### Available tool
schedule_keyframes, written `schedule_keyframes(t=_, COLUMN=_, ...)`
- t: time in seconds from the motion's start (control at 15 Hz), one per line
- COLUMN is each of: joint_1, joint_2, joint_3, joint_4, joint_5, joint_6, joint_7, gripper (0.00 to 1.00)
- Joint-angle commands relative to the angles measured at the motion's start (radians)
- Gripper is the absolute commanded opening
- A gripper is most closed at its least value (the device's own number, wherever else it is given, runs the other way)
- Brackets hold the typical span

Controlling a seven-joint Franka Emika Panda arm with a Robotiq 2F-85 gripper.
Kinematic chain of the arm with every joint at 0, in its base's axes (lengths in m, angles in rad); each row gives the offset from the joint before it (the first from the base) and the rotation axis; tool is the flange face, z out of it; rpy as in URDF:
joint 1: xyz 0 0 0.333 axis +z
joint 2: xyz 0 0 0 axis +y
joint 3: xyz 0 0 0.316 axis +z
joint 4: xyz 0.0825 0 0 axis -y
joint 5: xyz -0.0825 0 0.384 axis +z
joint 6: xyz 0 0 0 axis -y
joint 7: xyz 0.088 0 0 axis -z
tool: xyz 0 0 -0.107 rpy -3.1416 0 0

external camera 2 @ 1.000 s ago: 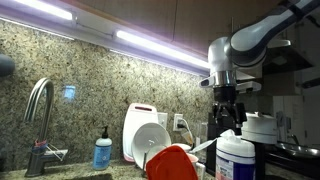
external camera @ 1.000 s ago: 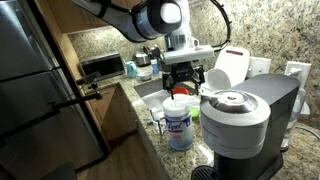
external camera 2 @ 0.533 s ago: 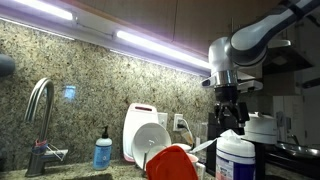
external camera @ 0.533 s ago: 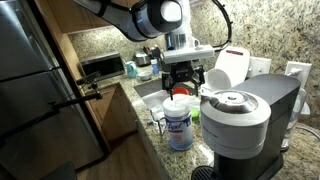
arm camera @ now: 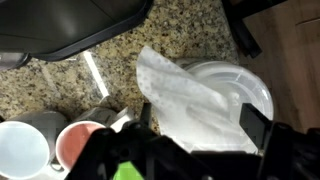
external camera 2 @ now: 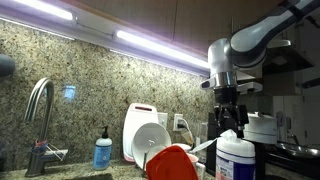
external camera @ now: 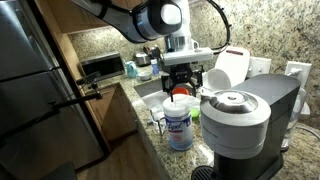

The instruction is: Remove a wipe from the container

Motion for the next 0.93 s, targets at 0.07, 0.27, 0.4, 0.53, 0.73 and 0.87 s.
schedule_keyframes(t=0.07, joint_1=-0.001, joint_2=0.000, joint_3=0.001, joint_4=0.005, joint_5=0.001, joint_6=0.002, joint_7=-0.001, gripper=0.51)
schedule_keyframes(t=0.27, joint_1=0.007, joint_2=-0.003, joint_3=-0.004, joint_4=0.008, joint_5=-0.014, joint_6=-0.002, joint_7=0.015, gripper=0.27)
schedule_keyframes(t=0.4, joint_1=0.011, joint_2=-0.008, joint_3=-0.006, joint_4=0.014, joint_5=-0.029, joint_6=-0.007, joint_7=0.021, gripper=0.13)
schedule_keyframes(t=0.53, joint_1=0.013, joint_2=-0.024, joint_3=-0.011, joint_4=0.019, joint_5=-0.042, joint_6=-0.014, joint_7=0.035, gripper=0.01)
schedule_keyframes(t=0.73, joint_1=0.018, joint_2=-0.045, joint_3=-0.017, joint_4=0.030, joint_5=-0.055, joint_6=-0.013, joint_7=0.068, gripper=0.00)
schedule_keyframes(t=0.87, joint_1=0.022, joint_2=-0.061, joint_3=-0.020, joint_4=0.031, joint_5=-0.075, joint_6=-0.012, joint_7=0.092, gripper=0.01)
